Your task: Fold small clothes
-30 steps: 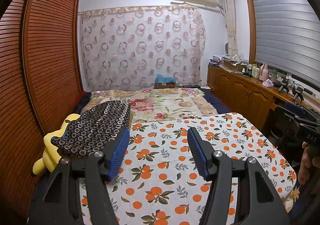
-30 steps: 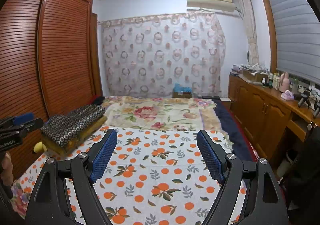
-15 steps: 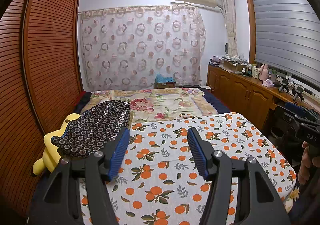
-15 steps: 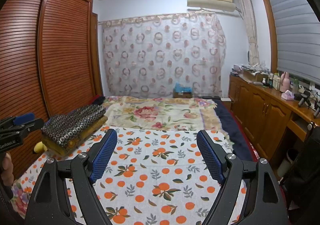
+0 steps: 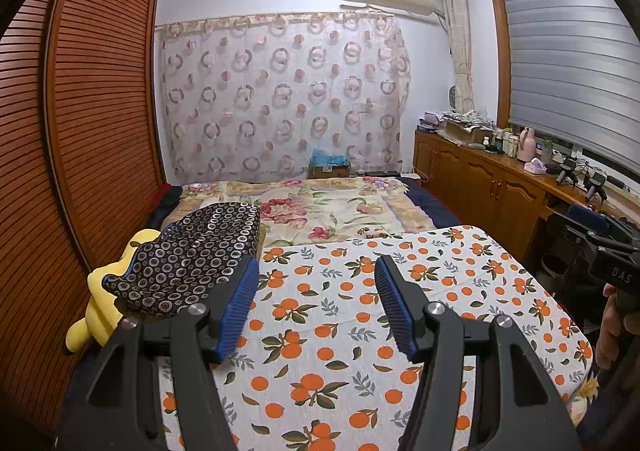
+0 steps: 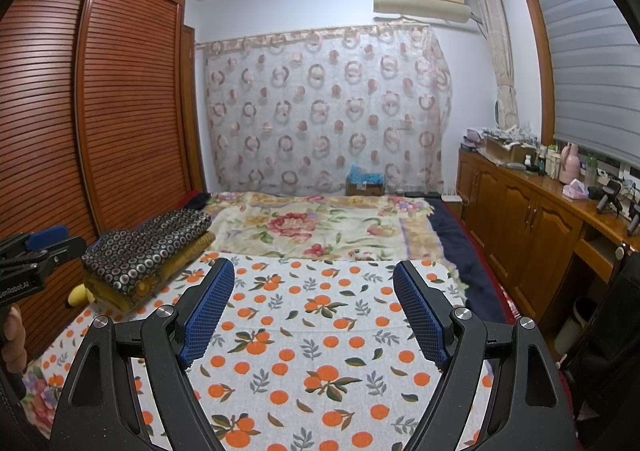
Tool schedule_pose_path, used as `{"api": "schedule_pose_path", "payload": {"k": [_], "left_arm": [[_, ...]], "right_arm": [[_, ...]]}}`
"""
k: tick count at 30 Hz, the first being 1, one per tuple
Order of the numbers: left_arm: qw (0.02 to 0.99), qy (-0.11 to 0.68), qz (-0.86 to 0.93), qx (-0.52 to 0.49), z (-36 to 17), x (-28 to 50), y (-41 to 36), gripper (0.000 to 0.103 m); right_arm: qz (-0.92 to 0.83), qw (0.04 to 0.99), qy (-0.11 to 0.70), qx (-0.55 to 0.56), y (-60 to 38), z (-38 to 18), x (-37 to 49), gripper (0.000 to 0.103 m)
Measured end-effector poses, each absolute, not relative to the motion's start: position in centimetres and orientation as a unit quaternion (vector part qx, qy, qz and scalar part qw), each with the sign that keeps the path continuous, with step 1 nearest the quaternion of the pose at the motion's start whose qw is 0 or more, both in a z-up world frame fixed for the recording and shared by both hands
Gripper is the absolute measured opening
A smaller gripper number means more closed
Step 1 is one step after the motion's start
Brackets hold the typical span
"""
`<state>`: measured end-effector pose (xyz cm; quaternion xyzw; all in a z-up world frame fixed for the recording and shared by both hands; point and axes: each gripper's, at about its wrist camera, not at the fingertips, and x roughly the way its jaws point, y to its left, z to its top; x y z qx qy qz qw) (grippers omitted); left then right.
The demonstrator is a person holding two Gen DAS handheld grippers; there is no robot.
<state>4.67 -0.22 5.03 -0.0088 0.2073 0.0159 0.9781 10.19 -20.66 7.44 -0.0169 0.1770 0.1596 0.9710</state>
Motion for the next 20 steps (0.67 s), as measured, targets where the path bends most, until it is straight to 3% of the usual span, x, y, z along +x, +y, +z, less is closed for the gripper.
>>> {"api": "schedule_pose_path", "payload": {"k": [20], "left_arm": [[0.978, 0.207, 0.016, -0.009, 4.99, 4.67, -0.26, 0.06]], "right_arm": [[0.158, 0.971, 0.176, -0.017, -20.88, 7.42, 10.19, 0.084]]}}
